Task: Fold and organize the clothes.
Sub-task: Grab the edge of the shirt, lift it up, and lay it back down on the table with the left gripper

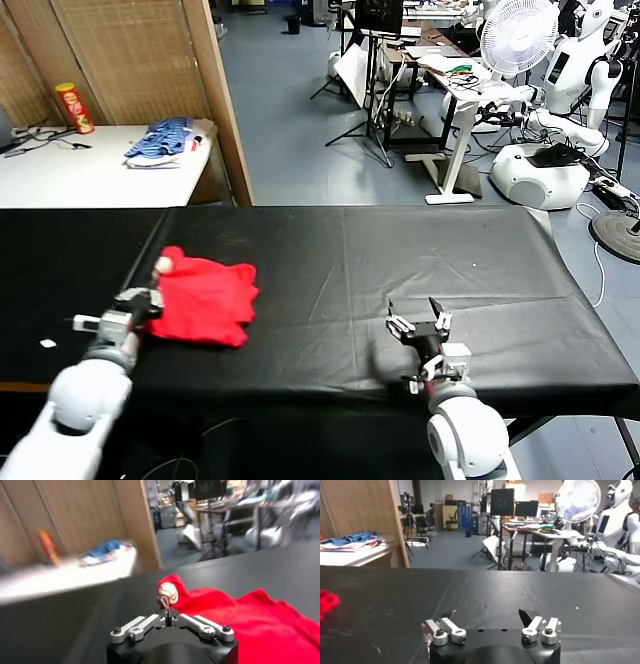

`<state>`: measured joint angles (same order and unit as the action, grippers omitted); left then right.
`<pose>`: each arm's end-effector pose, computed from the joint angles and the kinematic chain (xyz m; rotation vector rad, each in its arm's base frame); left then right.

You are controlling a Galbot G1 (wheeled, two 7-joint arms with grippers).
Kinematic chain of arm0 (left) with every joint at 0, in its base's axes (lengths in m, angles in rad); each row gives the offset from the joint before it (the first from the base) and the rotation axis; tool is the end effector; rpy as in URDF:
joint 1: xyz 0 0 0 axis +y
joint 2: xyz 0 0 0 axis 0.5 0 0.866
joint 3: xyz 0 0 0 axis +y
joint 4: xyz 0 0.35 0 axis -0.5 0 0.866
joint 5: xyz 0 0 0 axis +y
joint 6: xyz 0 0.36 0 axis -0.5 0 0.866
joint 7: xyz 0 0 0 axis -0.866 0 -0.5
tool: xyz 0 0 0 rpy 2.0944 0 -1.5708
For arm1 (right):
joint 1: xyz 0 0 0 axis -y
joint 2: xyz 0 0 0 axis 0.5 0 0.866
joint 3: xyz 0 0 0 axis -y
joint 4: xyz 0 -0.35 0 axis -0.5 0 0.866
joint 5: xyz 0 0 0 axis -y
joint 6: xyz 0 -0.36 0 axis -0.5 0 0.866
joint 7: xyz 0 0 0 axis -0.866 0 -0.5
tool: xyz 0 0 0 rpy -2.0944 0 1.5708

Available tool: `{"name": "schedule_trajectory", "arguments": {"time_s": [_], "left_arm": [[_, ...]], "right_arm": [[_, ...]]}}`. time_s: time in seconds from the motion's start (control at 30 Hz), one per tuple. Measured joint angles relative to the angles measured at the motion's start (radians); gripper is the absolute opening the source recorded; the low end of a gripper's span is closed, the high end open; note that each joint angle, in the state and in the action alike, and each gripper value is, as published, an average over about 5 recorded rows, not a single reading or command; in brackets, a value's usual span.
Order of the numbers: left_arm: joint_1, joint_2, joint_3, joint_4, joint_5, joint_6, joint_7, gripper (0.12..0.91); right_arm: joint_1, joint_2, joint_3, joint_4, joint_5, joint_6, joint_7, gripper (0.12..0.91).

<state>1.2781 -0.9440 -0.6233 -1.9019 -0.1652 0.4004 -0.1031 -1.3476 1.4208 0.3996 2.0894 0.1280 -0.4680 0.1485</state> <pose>0.2911 0.1641 -0.2419 0.1497 -2.8055 -0.7023 0.2445 0.0126 -0.2594 0.0621 -2.8723 0.0366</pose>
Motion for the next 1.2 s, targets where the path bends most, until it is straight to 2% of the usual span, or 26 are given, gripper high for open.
{"name": "schedule_trajectory", "arguments": {"time_s": [0.17, 0.27, 0.4, 0.6, 0.73, 0.83, 0.97, 1.1, 1.2], "left_arm": [[0.011, 0.094, -0.041, -0.028, 0.143, -0.007, 0.0, 0.141], [0.006, 0.107, -0.036, -0.068, 0.159, 0.008, 0.001, 0.141], [0.0, 0.077, 0.019, -0.125, 0.099, 0.015, 0.008, 0.141], [-0.029, -0.028, 0.186, -0.139, -0.051, 0.037, 0.006, 0.141], [-0.048, -0.095, 0.289, -0.122, -0.07, 0.032, 0.017, 0.156], [-0.051, -0.118, 0.339, -0.123, -0.077, 0.005, 0.029, 0.264], [-0.044, -0.119, 0.364, -0.144, -0.136, -0.027, 0.062, 0.495], [-0.041, -0.102, 0.354, -0.194, -0.219, -0.031, 0.078, 0.701], [-0.044, -0.09, 0.334, -0.233, -0.231, -0.035, 0.061, 0.782]], "right_arm": [[0.002, 0.0, -0.005, 0.006, -0.002, -0.004, -0.001, 0.798], [-0.004, 0.002, -0.007, 0.007, -0.006, -0.005, -0.002, 0.798], [-0.017, 0.002, -0.003, 0.013, -0.014, -0.005, -0.006, 0.798], [-0.039, -0.011, 0.014, 0.034, -0.014, -0.01, -0.022, 0.798], [-0.042, -0.028, 0.018, 0.051, 0.017, -0.027, -0.049, 0.798], [-0.036, -0.045, 0.01, 0.056, 0.065, -0.053, -0.083, 0.798], [-0.01, -0.068, -0.018, 0.043, 0.168, -0.099, -0.11, 0.798], [0.04, -0.071, -0.068, 0.005, 0.292, -0.134, -0.087, 0.798], [0.099, -0.053, -0.119, -0.045, 0.385, -0.14, -0.044, 0.798]]}}
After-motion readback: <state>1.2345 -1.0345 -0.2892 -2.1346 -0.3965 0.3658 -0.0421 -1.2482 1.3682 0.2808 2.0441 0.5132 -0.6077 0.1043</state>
